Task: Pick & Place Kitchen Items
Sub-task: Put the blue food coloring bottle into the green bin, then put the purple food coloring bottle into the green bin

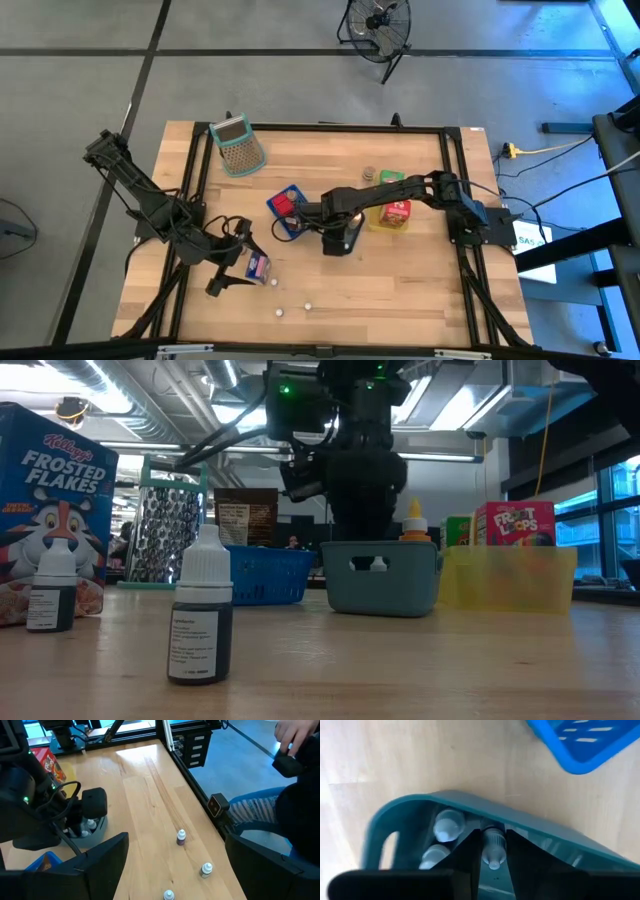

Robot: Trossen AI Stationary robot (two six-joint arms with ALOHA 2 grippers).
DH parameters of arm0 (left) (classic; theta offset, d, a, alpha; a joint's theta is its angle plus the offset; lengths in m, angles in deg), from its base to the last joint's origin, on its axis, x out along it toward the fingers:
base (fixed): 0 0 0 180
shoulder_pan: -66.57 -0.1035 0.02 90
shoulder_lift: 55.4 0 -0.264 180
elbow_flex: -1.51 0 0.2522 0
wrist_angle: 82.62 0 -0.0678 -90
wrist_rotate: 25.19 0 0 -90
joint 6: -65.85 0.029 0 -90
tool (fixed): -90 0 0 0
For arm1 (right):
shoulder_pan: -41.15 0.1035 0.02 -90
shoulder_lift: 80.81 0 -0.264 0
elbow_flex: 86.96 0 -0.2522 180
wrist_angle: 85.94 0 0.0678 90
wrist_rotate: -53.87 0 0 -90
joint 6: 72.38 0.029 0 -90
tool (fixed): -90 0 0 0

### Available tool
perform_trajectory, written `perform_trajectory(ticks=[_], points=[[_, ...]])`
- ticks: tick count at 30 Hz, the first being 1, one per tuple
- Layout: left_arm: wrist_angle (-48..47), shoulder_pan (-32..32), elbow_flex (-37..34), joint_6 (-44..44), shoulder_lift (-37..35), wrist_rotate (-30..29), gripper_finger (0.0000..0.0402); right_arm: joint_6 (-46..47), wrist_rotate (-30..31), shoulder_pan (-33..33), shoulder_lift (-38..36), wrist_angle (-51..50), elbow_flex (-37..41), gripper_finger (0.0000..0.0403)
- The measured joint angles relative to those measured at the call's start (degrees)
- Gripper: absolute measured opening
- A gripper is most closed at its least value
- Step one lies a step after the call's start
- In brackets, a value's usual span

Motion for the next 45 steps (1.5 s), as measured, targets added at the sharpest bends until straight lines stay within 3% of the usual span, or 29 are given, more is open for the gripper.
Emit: perform_trajectory(ticks=[8,20,26,45], points=[[0.0,0.0,0.0,-0.02,0.0,-0.02,0.0329,0.12,-0.76,0.26,0.0,0.58,0.0,0.0087],[0.01,0.0,0.0,-0.02,0.0,-0.04,0.0329,0.66,-0.55,0.26,0.0,0.13,0.0,0.0165],[0.02,0.0,0.0,-0.02,-0.01,-0.07,0.0329,2.01,4.33,0.24,-0.09,-1.74,-0.09,0.0161],[0.05,0.0,0.0,-0.07,-0.02,-0.07,0.0329,2.16,3.28,0.81,-0.2,-3.76,-0.79,0.0149]])
